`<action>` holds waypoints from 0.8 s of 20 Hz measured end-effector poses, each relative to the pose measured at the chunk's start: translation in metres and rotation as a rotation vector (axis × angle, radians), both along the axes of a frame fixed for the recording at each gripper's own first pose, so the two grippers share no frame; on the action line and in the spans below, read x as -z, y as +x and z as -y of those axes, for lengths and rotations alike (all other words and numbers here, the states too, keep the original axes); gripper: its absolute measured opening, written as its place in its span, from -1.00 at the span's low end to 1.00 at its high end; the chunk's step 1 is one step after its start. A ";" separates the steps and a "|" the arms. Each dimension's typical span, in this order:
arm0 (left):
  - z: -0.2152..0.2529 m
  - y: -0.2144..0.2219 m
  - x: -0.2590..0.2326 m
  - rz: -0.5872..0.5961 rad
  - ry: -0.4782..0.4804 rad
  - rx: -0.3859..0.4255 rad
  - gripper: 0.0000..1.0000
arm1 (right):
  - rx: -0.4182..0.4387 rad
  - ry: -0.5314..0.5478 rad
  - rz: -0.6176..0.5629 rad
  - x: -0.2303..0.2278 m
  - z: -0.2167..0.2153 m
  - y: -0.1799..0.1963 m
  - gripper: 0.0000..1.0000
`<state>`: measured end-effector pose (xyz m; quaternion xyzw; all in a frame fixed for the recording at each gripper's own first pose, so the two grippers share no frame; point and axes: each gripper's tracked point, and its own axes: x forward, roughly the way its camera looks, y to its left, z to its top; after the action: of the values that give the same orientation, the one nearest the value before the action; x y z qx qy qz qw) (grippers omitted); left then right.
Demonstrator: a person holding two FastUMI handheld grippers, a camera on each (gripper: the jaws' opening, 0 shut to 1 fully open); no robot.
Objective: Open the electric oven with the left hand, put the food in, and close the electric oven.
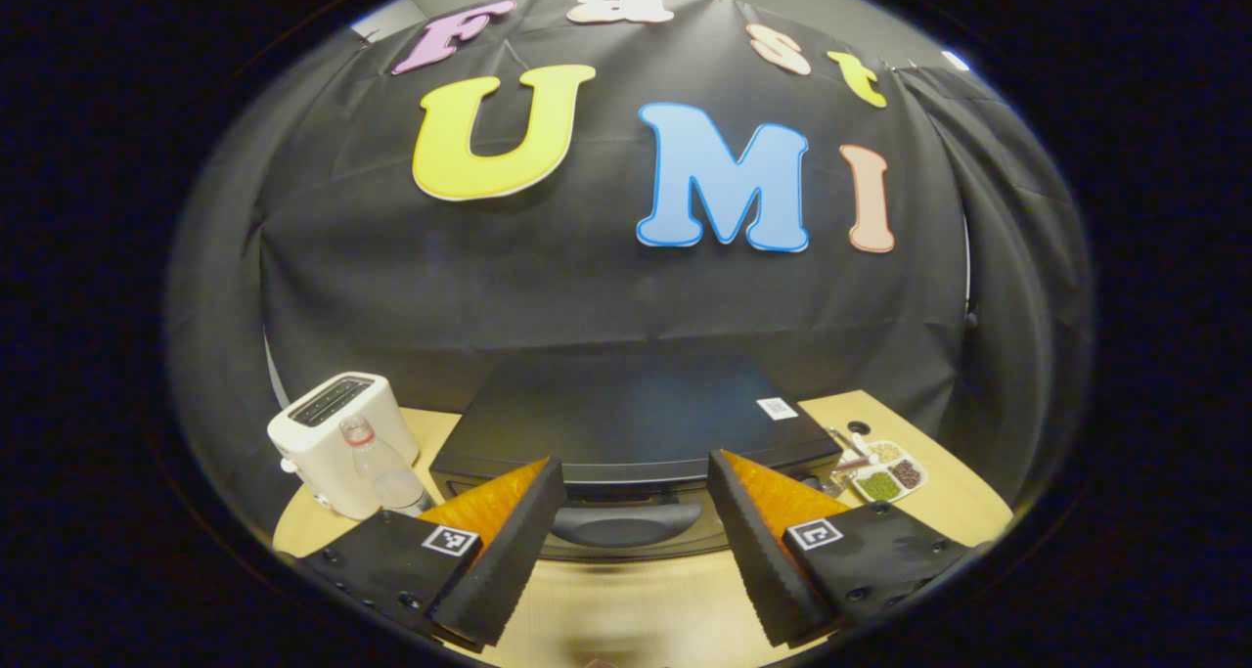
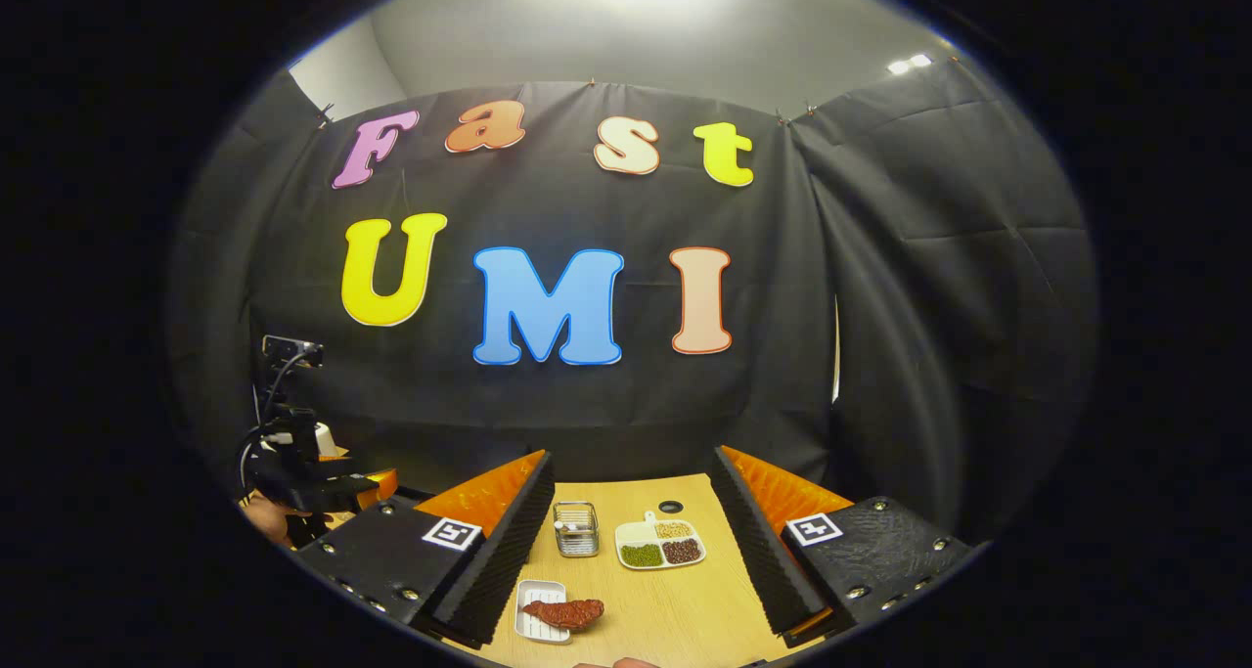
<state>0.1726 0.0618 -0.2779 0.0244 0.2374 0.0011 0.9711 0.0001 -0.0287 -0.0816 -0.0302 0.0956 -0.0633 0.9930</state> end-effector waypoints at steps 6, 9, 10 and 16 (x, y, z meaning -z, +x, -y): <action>-0.008 0.017 0.038 -0.070 0.010 0.001 0.98 | 0.014 -0.025 -0.024 0.002 -0.001 -0.008 0.96; -0.011 0.017 0.043 -0.066 0.042 0.000 0.99 | 0.056 -0.031 -0.026 0.002 0.007 -0.017 0.95; -0.010 0.015 0.046 -0.067 0.044 0.004 1.00 | 0.074 -0.029 -0.026 0.002 0.008 -0.020 0.95; -0.010 0.005 0.045 -0.072 0.018 0.007 1.00 | 0.116 -0.006 -0.030 0.007 -0.005 -0.036 0.94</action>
<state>0.1774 0.0716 -0.3229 0.0339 0.2723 -0.0010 0.9616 -0.0364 -0.0233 -0.0891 -0.0286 0.1118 -0.1205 0.9860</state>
